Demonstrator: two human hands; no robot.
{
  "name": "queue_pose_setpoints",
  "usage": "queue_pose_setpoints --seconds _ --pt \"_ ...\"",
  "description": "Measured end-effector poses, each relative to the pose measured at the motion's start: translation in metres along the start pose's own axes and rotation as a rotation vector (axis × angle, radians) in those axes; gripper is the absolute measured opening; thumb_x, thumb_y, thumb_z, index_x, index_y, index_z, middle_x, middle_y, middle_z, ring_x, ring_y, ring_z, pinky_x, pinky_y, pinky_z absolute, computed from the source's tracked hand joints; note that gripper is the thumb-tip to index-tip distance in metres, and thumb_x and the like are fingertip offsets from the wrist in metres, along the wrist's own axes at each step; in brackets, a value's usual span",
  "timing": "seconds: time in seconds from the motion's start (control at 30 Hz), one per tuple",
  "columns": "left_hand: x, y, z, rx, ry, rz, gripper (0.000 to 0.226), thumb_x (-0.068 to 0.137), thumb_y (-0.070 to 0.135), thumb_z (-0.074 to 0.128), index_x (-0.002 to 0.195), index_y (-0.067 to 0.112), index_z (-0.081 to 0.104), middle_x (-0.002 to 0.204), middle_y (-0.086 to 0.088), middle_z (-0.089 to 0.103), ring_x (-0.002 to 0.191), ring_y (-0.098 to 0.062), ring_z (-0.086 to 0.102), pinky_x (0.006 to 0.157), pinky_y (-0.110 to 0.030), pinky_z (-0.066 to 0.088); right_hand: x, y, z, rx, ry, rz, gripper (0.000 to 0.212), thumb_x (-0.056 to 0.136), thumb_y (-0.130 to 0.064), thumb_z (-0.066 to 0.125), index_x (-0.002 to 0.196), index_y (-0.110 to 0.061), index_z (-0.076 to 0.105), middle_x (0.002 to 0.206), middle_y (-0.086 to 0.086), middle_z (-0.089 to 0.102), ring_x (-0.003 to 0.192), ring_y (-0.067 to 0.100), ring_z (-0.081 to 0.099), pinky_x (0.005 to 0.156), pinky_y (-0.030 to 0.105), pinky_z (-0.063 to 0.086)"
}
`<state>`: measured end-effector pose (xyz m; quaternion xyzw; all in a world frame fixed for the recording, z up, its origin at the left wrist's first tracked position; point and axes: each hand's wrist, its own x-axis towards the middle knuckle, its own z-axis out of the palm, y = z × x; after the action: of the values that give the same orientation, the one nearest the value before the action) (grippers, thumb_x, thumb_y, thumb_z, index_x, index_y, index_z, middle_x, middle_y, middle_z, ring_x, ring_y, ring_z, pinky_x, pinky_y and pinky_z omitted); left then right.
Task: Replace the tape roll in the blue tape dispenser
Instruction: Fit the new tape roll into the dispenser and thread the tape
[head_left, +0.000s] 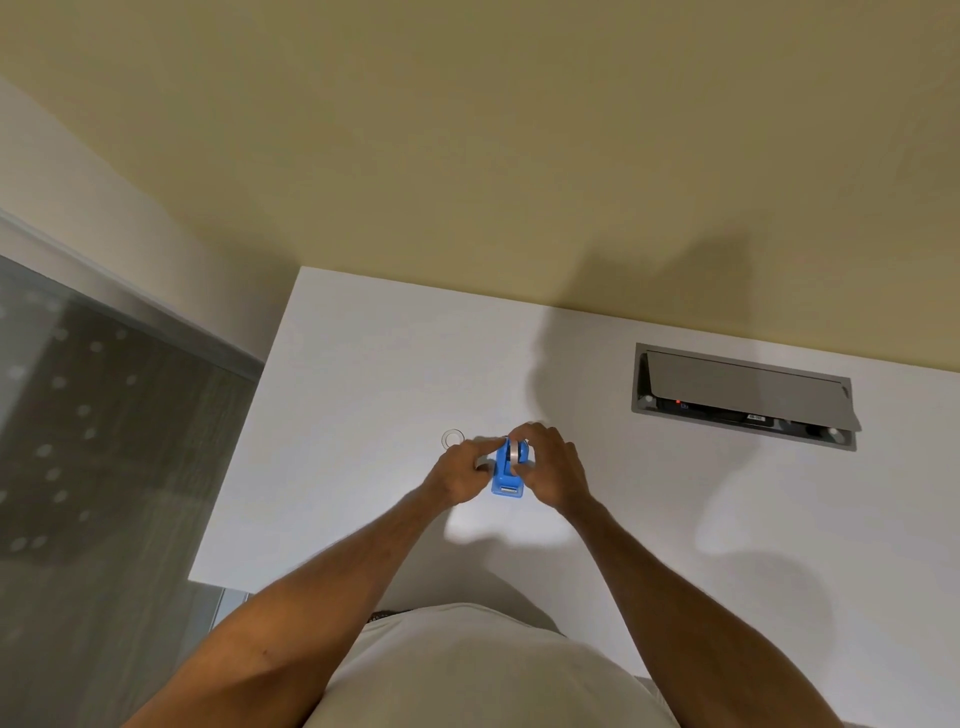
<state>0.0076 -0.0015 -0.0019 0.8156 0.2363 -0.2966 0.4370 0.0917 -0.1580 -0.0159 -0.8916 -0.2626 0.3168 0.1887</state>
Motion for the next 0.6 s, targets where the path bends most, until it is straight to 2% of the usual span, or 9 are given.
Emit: queue_pose_setpoints --seconds 0.37,0.5,0.6 --pt "0.002 0.003 -0.001 -0.012 0.022 0.043 0.057 0.1 -0.001 0.054 0.152 0.023 0.06 0.153 0.002 0.062 0.135 -0.027 0.064 0.117 -0.046 0.05 -0.002 0.006 0.003 -0.015 0.056 -0.017 0.035 0.095 -0.025 0.076 0.128 -0.02 0.065 0.131 -0.005 0.069 0.123 0.017 0.062 0.103 0.035 0.052" --pt "0.0 0.005 0.0 0.003 0.019 0.051 0.059 0.099 -0.001 0.054 0.152 0.025 0.06 0.151 0.002 0.063 0.132 -0.027 0.065 0.115 -0.045 0.052 -0.003 0.007 0.008 -0.044 0.057 -0.025 0.037 0.097 -0.025 0.072 0.132 -0.023 0.062 0.134 -0.008 0.062 0.127 0.015 0.057 0.1 0.03 0.047" --pt "-0.001 0.004 0.002 0.006 0.023 0.045 0.06 0.099 0.0 0.055 0.154 0.024 0.057 0.154 0.002 0.061 0.137 -0.025 0.063 0.119 -0.043 0.05 -0.003 0.005 0.011 -0.067 0.062 -0.024 0.043 0.097 -0.031 0.073 0.137 -0.023 0.058 0.138 -0.007 0.058 0.129 0.013 0.056 0.102 0.028 0.049"
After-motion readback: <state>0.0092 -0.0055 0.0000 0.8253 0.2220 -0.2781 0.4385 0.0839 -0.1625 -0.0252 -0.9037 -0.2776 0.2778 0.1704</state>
